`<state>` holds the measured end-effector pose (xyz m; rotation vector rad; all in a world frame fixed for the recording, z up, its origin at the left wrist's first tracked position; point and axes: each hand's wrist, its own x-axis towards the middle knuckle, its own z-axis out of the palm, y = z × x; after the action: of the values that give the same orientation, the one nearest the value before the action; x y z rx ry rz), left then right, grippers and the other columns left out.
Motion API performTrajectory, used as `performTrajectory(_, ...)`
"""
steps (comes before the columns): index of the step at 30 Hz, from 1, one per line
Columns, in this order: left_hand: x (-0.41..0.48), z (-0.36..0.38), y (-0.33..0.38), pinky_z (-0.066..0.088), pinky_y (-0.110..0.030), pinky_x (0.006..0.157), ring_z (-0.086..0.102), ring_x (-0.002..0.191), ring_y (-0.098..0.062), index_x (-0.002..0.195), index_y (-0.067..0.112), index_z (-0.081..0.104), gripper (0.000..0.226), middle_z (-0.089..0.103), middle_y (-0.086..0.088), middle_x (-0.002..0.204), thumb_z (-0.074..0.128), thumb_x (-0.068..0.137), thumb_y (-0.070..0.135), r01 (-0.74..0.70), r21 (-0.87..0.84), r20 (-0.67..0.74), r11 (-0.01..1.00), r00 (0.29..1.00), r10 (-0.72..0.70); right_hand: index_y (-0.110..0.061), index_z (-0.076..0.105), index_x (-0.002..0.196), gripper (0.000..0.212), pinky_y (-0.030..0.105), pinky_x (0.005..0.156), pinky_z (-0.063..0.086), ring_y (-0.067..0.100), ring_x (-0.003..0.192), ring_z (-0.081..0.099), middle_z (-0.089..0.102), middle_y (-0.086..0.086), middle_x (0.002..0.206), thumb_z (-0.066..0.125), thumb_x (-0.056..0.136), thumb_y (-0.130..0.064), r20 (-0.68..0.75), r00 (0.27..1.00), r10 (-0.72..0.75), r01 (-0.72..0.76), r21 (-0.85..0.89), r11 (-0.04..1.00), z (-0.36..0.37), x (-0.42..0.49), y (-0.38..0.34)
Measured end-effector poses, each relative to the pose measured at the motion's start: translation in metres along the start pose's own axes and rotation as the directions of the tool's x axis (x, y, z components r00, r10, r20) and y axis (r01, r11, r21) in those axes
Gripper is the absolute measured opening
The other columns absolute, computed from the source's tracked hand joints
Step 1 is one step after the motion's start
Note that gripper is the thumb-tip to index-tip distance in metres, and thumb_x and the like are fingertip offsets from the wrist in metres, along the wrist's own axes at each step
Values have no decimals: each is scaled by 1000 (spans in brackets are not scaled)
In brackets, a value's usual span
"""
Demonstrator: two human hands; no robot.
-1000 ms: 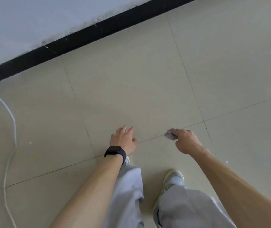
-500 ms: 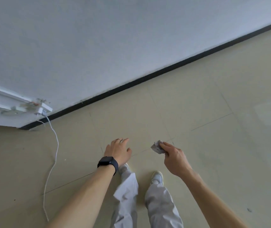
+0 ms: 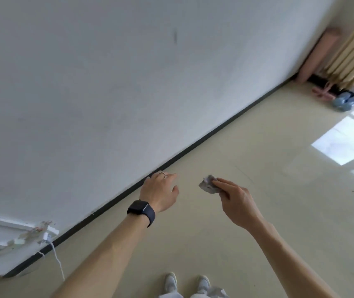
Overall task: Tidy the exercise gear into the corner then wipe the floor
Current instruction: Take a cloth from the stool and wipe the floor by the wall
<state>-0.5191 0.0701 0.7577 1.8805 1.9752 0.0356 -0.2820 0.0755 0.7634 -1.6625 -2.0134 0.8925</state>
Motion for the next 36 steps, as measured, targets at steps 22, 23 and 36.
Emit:
performTrajectory(22,140,-136,456,36,-34,110,44,133,-16,139,33,52,43,52,6,143,49,97,39,-738,183,-227,650,611,758,-21,72,121,33,17,94,40,11,107,63,58,-27,118,62,94,-5,-804,594,24,-240,-148,959,-392,-86,128)
performTrajectory(23,144,-135,489,37,-33,110,44,133,-15,139,34,52,43,52,7,144,49,97,40,-761,179,-234,624,583,778,-21,71,121,33,19,95,41,11,107,64,56,-27,117,62,94,-5,-827,562,14,-253,-156,955,-414,-93,143)
performTrajectory(36,218,-87,792,40,-40,108,45,132,-13,137,41,53,43,53,12,142,49,95,46,-887,107,-209,450,422,882,-22,73,118,30,22,93,45,16,106,67,70,-10,121,65,93,-8,-920,368,135,-476,-62,877,-612,-129,337)
